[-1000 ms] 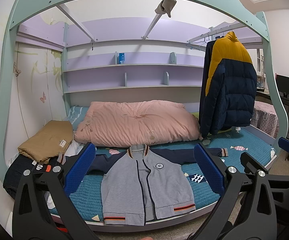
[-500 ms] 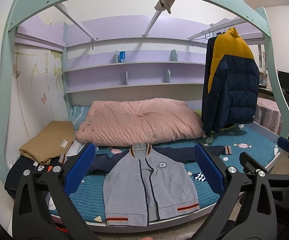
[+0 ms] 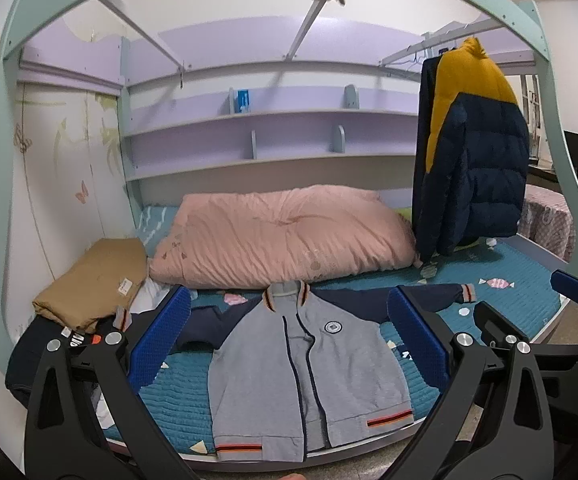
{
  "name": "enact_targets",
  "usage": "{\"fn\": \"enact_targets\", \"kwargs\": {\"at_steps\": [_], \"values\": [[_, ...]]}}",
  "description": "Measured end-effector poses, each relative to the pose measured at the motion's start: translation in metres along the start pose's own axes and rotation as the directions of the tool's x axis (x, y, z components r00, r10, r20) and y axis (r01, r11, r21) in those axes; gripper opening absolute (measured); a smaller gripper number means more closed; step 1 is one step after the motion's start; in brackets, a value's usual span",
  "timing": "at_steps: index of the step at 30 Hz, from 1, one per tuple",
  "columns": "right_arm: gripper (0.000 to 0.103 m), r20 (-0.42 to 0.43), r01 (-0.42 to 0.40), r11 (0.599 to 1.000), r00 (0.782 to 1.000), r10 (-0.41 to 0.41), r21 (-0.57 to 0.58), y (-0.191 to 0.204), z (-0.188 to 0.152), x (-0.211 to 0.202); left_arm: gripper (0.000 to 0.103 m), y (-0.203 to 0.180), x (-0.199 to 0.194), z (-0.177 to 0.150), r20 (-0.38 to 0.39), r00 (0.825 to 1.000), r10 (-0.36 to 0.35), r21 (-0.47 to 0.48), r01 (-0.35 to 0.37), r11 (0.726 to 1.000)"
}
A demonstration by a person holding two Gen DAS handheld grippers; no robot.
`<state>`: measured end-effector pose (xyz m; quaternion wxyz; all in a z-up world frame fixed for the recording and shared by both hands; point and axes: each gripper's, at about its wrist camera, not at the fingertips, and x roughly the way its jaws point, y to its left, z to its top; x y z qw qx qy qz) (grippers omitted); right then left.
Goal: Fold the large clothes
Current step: 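Move the left tool toward the navy sleeve cuff and open it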
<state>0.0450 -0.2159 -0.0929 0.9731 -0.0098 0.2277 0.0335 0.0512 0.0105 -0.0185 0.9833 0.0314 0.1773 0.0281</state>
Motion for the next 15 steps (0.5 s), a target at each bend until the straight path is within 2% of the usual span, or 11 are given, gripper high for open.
{"fn": "enact_targets", "kwargs": {"at_steps": [6, 15], "values": [[0.096, -0.041, -0.009, 1.0, 0.999, 0.008, -0.014, 0.011, 0.005, 0.039, 0.099, 0.009, 0.044, -0.003, -0.048, 0.999, -0.009, -0.013, 0.008, 1.0], [0.096, -0.114, -0.037, 0.999, 0.993, 0.033, -0.028, 0.033, 0.013, 0.109, 0.099, 0.034, 0.114, -0.009, -0.125, 0.992, 0.026, -0.026, -0.029, 0.999]]}}
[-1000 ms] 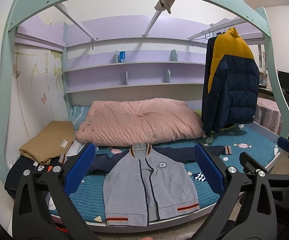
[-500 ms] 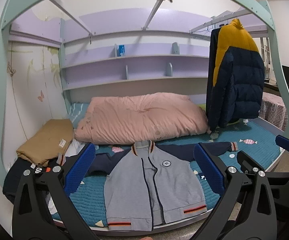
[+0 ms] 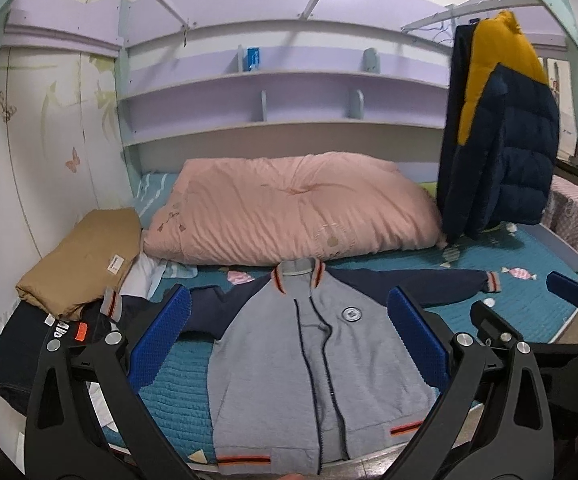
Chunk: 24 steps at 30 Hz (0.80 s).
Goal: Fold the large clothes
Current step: 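Move the left tool toward the navy sleeve cuff and open it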
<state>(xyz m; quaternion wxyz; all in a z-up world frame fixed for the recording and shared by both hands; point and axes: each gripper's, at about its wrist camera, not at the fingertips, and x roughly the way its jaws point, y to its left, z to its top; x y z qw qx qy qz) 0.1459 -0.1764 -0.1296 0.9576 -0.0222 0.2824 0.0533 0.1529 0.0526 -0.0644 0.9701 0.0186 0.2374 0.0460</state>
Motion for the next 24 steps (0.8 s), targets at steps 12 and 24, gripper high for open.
{"fn": "enact_targets", "kwargs": {"at_steps": [12, 24], "values": [[0.096, -0.124, -0.103, 0.992, 0.988, 0.094, -0.068, 0.075, 0.006, 0.115, 0.099, 0.104, 0.117, -0.037, -0.224, 0.968, 0.11, -0.109, -0.137, 0.985], [0.096, -0.261, -0.22, 0.966, 0.949, 0.179, -0.136, 0.176, -0.018, 0.249, 0.099, 0.278, 0.261, -0.125, -0.423, 0.875, 0.235, -0.184, -0.337, 0.923]]}}
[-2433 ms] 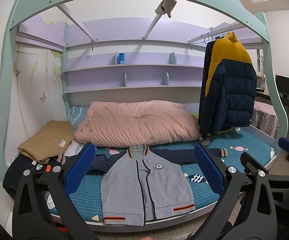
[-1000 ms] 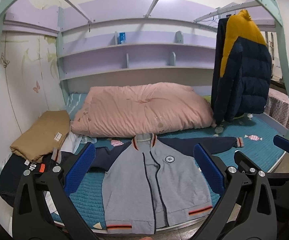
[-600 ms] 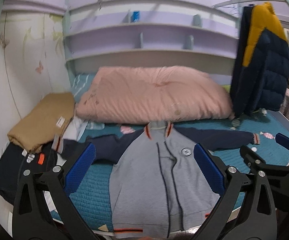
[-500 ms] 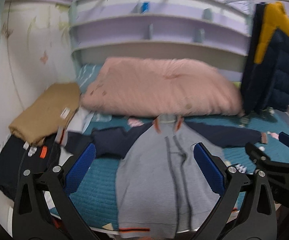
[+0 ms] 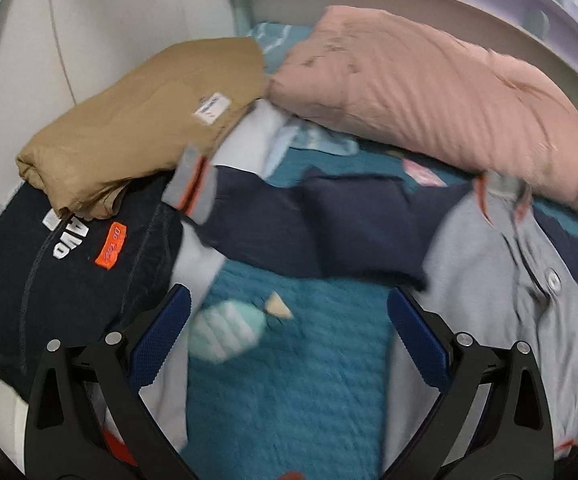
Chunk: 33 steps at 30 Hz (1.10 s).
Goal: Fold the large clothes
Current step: 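Move the left tool toward the navy sleeve cuff and open it, then grasp the striped cuff with the left tool and fold the sleeve across the jacket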
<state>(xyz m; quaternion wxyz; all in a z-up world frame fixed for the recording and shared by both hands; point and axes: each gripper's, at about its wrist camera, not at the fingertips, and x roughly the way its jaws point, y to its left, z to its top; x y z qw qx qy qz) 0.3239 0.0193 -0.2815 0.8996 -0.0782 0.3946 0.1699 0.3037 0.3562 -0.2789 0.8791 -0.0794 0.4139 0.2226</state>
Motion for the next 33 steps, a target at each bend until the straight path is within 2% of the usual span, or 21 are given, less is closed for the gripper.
{"fn": "enact_targets", "kwargs": {"at_steps": [2, 6, 10, 11, 13, 15, 16, 18, 19, 20, 21, 22, 23, 25, 27, 28, 29, 31, 33], "values": [[0.087, -0.006, -0.002, 1.0, 1.0, 0.002, -0.008, 0.007, 0.003, 0.015, 0.098, 0.016, 0.019, 0.008, -0.011, 1.0, -0.01, -0.049, 0.01, 0.999], [0.085, -0.022, -0.018, 1.0, 1.0, 0.017, -0.013, 0.023, 0.012, 0.048, 0.098, 0.039, 0.048, 0.024, -0.004, 0.999, 0.038, -0.1, -0.038, 0.994], [0.073, -0.025, -0.046, 0.999, 0.999, 0.045, -0.015, 0.038, 0.014, 0.079, 0.098, 0.058, 0.076, 0.039, 0.022, 0.998, 0.064, -0.14, -0.06, 0.988], [0.063, -0.038, -0.056, 0.998, 0.998, 0.056, -0.01, 0.041, 0.014, 0.087, 0.098, 0.061, 0.081, 0.042, 0.025, 0.998, 0.063, -0.14, -0.059, 0.988], [0.056, -0.068, -0.081, 0.997, 0.994, 0.082, 0.02, 0.046, 0.014, 0.106, 0.098, 0.064, 0.095, 0.047, 0.025, 0.997, 0.073, -0.125, -0.07, 0.99], [0.044, -0.092, -0.103, 0.993, 0.99, 0.107, 0.049, 0.05, 0.014, 0.121, 0.098, 0.064, 0.104, 0.051, 0.036, 0.997, 0.07, -0.112, -0.066, 0.992], [0.04, -0.091, -0.109, 0.992, 0.989, 0.114, 0.058, 0.052, 0.014, 0.127, 0.098, 0.065, 0.108, 0.052, 0.043, 0.997, 0.066, -0.104, -0.062, 0.993], [0.04, -0.103, -0.119, 0.991, 0.987, 0.125, 0.061, 0.058, 0.014, 0.138, 0.098, 0.064, 0.108, 0.055, 0.073, 0.995, 0.069, -0.091, -0.062, 0.994], [0.04, -0.105, -0.132, 0.989, 0.985, 0.139, 0.07, 0.059, 0.013, 0.141, 0.095, 0.064, 0.113, 0.056, 0.076, 0.995, 0.064, -0.075, -0.059, 0.995], [0.04, -0.106, -0.137, 0.988, 0.984, 0.144, 0.073, 0.061, 0.013, 0.145, 0.074, 0.065, 0.115, 0.056, 0.077, 0.994, 0.073, -0.066, -0.068, 0.995], [0.04, -0.111, -0.141, 0.988, 0.983, 0.148, 0.069, 0.065, 0.013, 0.149, 0.064, 0.067, 0.119, 0.057, 0.077, 0.994, 0.076, -0.069, -0.071, 0.995], [0.04, -0.108, -0.15, 0.986, 0.982, 0.157, 0.071, 0.067, 0.013, 0.151, 0.051, 0.074, 0.121, 0.056, 0.068, 0.997, 0.034, -0.094, -0.027, 0.995], [0.04, -0.104, -0.161, 0.984, 0.98, 0.168, 0.073, 0.07, 0.013, 0.154, 0.044, 0.079, 0.123, 0.054, 0.06, 0.998, 0.001, -0.122, 0.006, 0.993], [0.04, -0.106, -0.176, 0.982, 0.977, 0.183, 0.074, 0.075, 0.013, 0.16, 0.042, 0.084, 0.129, 0.051, 0.038, 0.998, -0.04, -0.139, 0.044, 0.989], [0.04, -0.108, -0.185, 0.98, 0.975, 0.192, 0.075, 0.079, 0.013, 0.166, 0.04, 0.081, 0.137, 0.049, 0.015, 1.0, -0.019, -0.111, 0.021, 0.994], [0.04, -0.111, -0.186, 0.979, 0.975, 0.194, 0.079, 0.08, 0.013, 0.169, 0.031, 0.08, 0.139, 0.048, 0.007, 1.0, -0.012, -0.104, 0.013, 0.994], [0.04, -0.109, -0.197, 0.976, 0.972, 0.207, 0.094, 0.08, 0.013, 0.171, 0.015, 0.079, 0.14, 0.048, 0.003, 1.0, -0.011, -0.102, 0.011, 0.995], [0.04, -0.11, -0.211, 0.971, 0.968, 0.223, 0.115, 0.081, 0.014, 0.176, 0.014, 0.081, 0.137, 0.048, 0.018, 0.999, -0.039, -0.121, 0.041, 0.992], [0.034, -0.111, -0.226, 0.966, 0.965, 0.239, 0.125, 0.082, 0.013, 0.179, 0.013, 0.079, 0.124, 0.048, 0.047, 0.996, -0.077, -0.131, 0.082, 0.988]]}}
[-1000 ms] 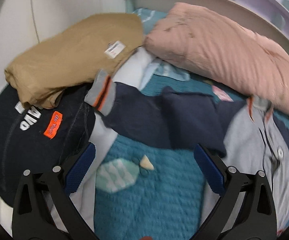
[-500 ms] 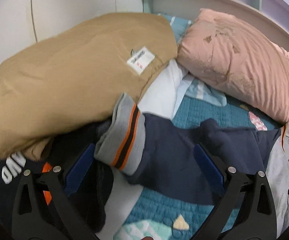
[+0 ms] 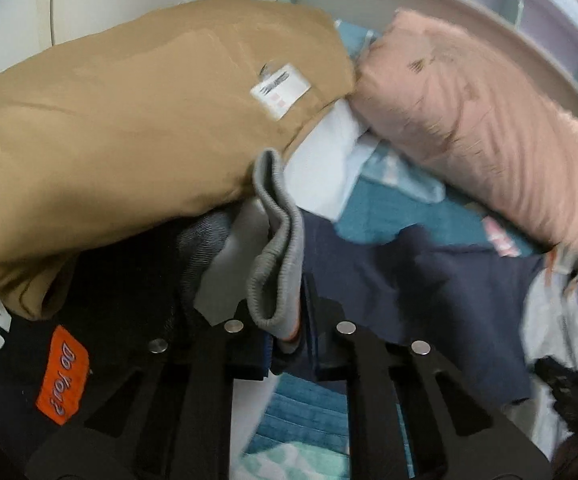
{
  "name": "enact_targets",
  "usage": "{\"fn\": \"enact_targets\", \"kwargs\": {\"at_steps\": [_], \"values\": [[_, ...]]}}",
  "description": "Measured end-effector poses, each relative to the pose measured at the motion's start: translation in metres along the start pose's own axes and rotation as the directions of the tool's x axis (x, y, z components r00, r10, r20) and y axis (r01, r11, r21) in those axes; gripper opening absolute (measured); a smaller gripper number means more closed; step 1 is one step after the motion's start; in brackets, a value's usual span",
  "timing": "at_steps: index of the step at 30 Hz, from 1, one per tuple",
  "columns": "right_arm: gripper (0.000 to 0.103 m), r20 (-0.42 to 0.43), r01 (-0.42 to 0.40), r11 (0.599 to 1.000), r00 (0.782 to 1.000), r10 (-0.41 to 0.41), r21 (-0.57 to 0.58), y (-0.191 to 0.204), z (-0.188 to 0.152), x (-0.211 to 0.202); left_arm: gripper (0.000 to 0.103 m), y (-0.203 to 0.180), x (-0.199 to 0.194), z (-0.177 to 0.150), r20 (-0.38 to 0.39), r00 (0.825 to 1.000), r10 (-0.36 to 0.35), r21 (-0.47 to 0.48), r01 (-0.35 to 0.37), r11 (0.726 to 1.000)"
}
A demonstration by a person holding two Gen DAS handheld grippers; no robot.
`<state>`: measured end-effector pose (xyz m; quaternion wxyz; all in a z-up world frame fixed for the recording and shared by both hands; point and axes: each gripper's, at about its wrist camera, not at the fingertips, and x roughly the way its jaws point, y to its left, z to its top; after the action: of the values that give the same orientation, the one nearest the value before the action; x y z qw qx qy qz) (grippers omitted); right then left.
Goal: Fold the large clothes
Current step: 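Grasp the striped cuff with the left tool and fold the sleeve across the jacket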
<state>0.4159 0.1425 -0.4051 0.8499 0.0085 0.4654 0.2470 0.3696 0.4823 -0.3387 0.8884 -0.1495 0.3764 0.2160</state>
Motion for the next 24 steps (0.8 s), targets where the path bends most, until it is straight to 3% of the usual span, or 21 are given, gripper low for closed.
{"fn": "enact_targets", "kwargs": {"at_steps": [2, 5, 10, 14, 17, 20, 24], "values": [[0.021, 0.005, -0.014, 1.0, 1.0, 0.014, 0.004, 0.001, 0.0, 0.003, 0.013, -0.006, -0.017, 0.001, 0.039, 0.999, -0.008, 0.017, 0.007, 1.0], [0.008, -0.01, -0.042, 0.999, 0.999, 0.042, 0.011, 0.002, 0.001, 0.014, 0.012, -0.014, -0.055, 0.009, 0.118, 0.992, -0.038, 0.027, 0.035, 0.999], [0.003, -0.051, -0.129, 0.992, 0.99, 0.13, 0.008, 0.012, -0.001, 0.03, 0.012, -0.026, -0.117, 0.033, 0.245, 0.966, -0.085, 0.025, 0.082, 0.996], [0.002, -0.094, -0.163, 0.985, 0.981, 0.168, 0.057, 0.008, -0.002, 0.048, 0.012, -0.053, -0.15, 0.051, 0.28, 0.947, -0.159, 0.075, 0.143, 0.987], [0.003, -0.072, -0.214, 0.971, 0.973, 0.221, 0.104, -0.002, 0.001, 0.036, 0.012, -0.089, -0.162, 0.057, 0.284, 0.933, -0.219, 0.107, 0.196, 0.975], [0.005, -0.019, -0.189, 0.976, 0.981, 0.192, 0.111, -0.025, -0.003, 0.005, 0.012, -0.138, -0.162, 0.059, 0.247, 0.925, -0.29, 0.134, 0.264, 0.955], [0.006, 0.037, -0.054, 0.995, 0.998, 0.051, 0.085, -0.085, -0.018, -0.053, 0.011, -0.223, -0.157, 0.048, 0.19, 0.894, -0.406, 0.168, 0.378, 0.911]]}}
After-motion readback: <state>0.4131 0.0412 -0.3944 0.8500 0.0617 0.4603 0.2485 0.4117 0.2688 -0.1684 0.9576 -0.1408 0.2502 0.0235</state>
